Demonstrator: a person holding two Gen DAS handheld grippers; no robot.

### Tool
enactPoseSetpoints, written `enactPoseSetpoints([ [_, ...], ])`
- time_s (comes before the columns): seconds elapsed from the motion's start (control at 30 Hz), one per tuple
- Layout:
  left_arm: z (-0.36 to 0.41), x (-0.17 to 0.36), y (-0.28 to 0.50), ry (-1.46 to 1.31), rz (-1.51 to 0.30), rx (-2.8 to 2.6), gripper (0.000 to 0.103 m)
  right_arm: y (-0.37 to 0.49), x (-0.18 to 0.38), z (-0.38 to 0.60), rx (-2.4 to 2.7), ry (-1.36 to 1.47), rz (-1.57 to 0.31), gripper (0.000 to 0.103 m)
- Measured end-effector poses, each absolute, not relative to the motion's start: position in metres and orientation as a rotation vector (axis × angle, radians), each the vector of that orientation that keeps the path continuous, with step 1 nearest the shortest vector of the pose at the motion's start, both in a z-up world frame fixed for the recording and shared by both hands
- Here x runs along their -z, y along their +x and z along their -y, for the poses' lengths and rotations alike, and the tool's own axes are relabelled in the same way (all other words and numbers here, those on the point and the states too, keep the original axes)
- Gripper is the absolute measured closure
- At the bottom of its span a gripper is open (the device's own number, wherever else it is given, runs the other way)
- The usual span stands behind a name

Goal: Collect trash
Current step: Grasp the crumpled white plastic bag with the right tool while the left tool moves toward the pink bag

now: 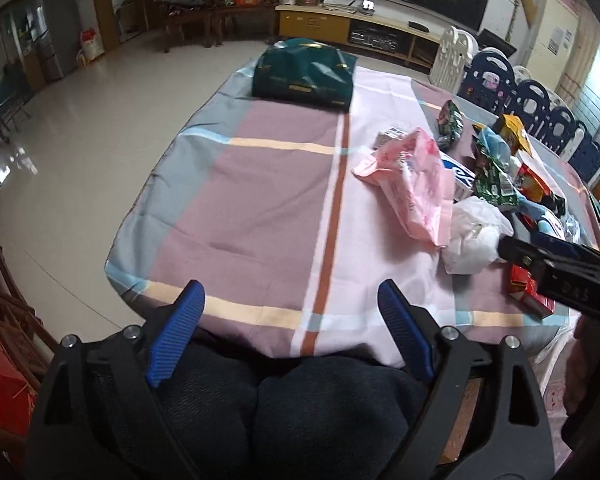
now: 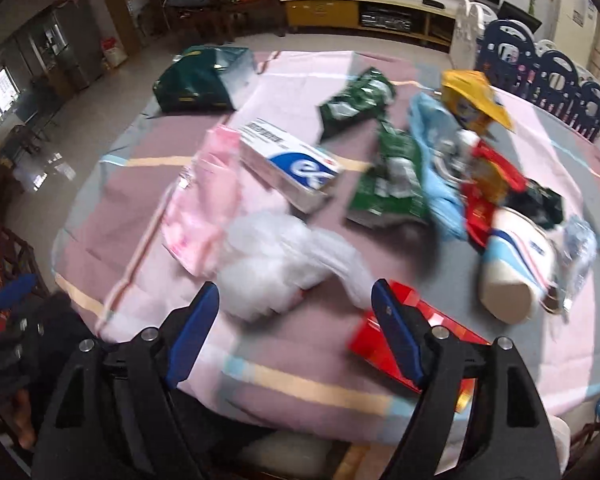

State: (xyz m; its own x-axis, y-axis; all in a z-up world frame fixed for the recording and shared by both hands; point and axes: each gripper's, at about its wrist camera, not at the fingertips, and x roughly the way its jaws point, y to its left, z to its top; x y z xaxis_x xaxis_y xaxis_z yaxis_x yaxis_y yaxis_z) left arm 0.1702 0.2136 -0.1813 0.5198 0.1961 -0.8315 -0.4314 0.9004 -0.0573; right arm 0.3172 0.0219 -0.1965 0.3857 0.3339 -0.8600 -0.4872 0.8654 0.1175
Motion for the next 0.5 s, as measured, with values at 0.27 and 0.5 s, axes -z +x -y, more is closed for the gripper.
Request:
enactPoseSetpoints([
  [0.27,-0.245,0.187,0.148,-0.327,-0.968,-0.437,0.013,0.319,0.224,-0.080,-0.498,-0.244,-1.101,0.067],
  [0.5,-0.246,0.199,0.152,-0.356,-1.002,-0.437,0.010,0.311,0.193,-0.038,-0.504,-0.074,-1.050,0.081],
])
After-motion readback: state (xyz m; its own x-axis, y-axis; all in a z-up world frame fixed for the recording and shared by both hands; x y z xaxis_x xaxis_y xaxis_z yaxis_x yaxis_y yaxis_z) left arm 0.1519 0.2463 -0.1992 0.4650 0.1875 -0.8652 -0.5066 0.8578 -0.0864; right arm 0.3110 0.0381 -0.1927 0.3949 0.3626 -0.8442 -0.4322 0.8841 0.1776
